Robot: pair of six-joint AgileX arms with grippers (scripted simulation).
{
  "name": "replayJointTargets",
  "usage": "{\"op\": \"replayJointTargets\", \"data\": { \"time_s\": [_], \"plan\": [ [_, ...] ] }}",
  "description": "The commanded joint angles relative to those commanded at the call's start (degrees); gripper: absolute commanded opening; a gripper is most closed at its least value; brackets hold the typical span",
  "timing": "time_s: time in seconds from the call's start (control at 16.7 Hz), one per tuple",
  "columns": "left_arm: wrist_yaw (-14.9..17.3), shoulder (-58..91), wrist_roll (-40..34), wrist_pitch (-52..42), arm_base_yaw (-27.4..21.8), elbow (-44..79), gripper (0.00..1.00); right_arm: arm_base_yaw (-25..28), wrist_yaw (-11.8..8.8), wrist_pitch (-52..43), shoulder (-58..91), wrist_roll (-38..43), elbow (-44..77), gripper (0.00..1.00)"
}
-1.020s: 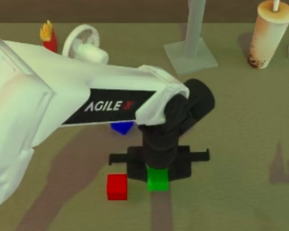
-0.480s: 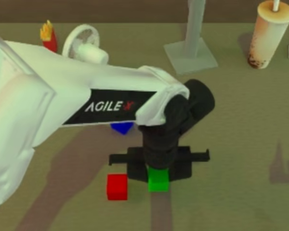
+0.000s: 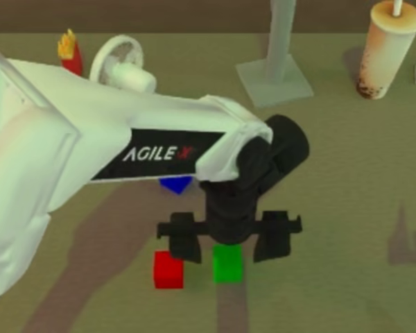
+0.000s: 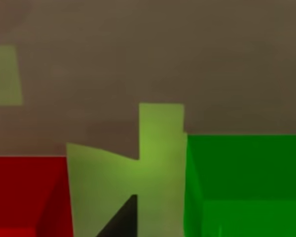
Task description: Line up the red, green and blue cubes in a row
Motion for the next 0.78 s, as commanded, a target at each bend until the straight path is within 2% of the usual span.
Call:
{"op": "replayJointTargets", "data": {
  "time_s": [0.54, 0.78],
  "plan": [
    [0.0, -0.1, 0.0, -0.21, 0.06, 0.18, 1.0, 0.0, 0.0, 0.0, 0.0, 0.0, 0.0, 1.0],
    [0.01, -2.06, -0.3, -6.33, 0.5, 4.06, 1.0, 0.0, 0.0, 0.0, 0.0, 0.0, 0.0, 1.0]
  ]
}}
